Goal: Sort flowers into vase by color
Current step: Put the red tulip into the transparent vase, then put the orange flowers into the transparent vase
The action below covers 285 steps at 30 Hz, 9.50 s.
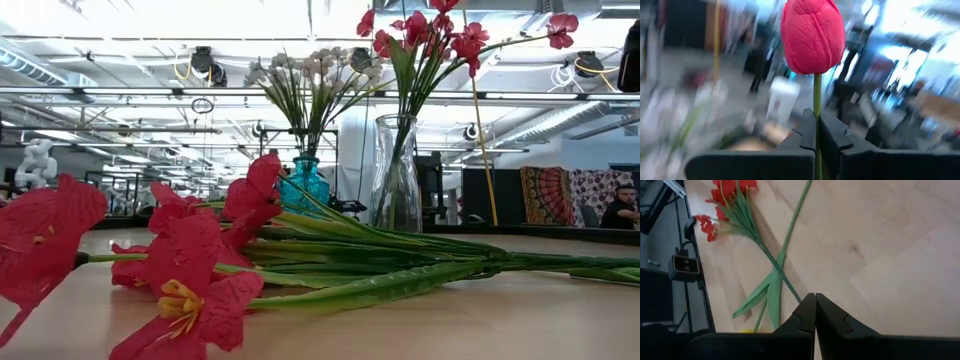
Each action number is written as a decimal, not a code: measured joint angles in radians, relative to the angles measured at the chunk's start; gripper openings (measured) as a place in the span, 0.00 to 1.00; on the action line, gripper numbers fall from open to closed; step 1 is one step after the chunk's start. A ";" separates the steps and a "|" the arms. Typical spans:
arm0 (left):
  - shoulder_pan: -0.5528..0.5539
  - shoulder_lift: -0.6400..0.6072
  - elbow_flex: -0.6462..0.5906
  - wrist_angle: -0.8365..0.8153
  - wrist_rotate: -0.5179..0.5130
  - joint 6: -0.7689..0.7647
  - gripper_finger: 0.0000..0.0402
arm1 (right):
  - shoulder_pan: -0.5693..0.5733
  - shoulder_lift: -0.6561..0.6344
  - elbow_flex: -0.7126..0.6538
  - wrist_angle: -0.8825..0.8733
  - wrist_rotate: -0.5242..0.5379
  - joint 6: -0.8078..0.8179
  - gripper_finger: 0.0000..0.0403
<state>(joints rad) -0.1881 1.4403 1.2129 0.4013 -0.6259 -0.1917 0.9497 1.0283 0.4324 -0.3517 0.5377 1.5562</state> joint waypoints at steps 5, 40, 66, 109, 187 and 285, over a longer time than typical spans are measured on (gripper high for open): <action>0.034 0.080 0.001 0.299 0.148 0.236 0.01 | 0.000 0.000 0.000 0.005 0.019 0.002 0.00; 0.082 0.250 0.000 0.374 0.203 0.290 0.01 | 0.000 0.000 0.000 0.011 0.012 -0.005 0.00; 0.066 0.423 -0.009 0.344 0.257 0.198 0.18 | -0.001 0.001 0.000 0.018 0.016 0.002 0.00; -0.003 0.114 -0.008 -0.887 0.047 -0.734 0.31 | -0.008 0.060 0.000 0.010 0.066 0.029 0.00; -0.059 -0.563 -0.658 -0.874 0.521 -0.291 0.01 | -0.439 1.079 1.259 -0.493 -0.438 -0.905 0.54; -0.059 -0.563 -0.657 -0.881 0.478 -0.245 0.01 | -0.535 0.863 1.258 -0.637 1.033 -0.370 0.00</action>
<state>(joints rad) -0.2466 0.8776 0.5560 -0.4797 -0.1478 -0.4370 0.4143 1.8908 1.6905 -0.9889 1.5711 1.1858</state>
